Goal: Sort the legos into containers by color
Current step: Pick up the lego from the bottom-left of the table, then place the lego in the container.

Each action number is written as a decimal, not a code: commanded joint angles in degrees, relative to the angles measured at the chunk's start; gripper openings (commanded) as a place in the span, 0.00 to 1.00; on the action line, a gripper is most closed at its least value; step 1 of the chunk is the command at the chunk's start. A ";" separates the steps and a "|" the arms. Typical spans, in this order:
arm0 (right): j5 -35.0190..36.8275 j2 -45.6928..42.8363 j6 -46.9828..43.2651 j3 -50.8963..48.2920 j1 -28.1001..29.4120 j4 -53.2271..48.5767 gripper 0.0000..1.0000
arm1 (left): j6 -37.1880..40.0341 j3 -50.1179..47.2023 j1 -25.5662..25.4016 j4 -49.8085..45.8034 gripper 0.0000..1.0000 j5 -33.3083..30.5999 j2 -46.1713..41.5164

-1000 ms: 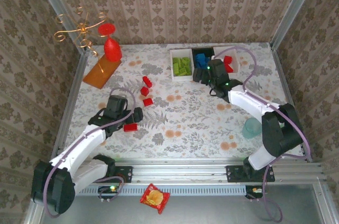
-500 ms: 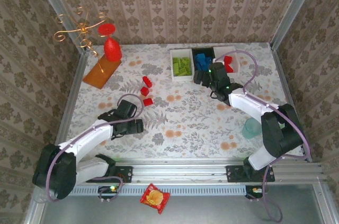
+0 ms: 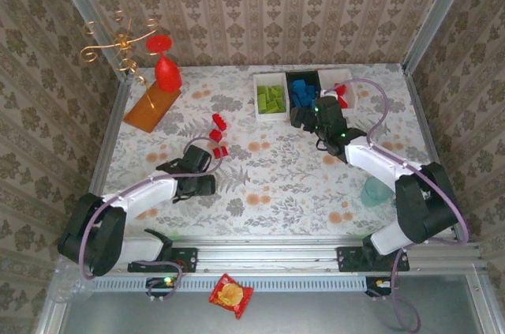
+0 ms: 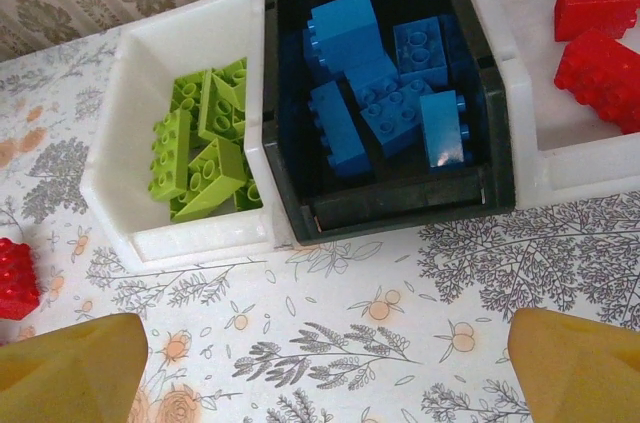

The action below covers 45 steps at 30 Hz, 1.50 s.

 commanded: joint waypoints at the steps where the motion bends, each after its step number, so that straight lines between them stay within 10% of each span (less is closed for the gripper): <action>1: -1.31 -2.84 1.54 -2.26 -0.25 0.18 0.94 | 0.88 3.48 -3.01 5.02 0.56 -0.09 -0.95; 18: 0.98 -16.87 1.44 -11.71 -10.93 -4.86 0.98 | 13.55 46.71 -14.76 18.35 0.56 4.31 29.55; 45: 2.19 -30.49 1.85 -20.73 -15.54 -10.17 0.97 | 36.22 100.71 -16.52 19.29 0.55 16.48 73.59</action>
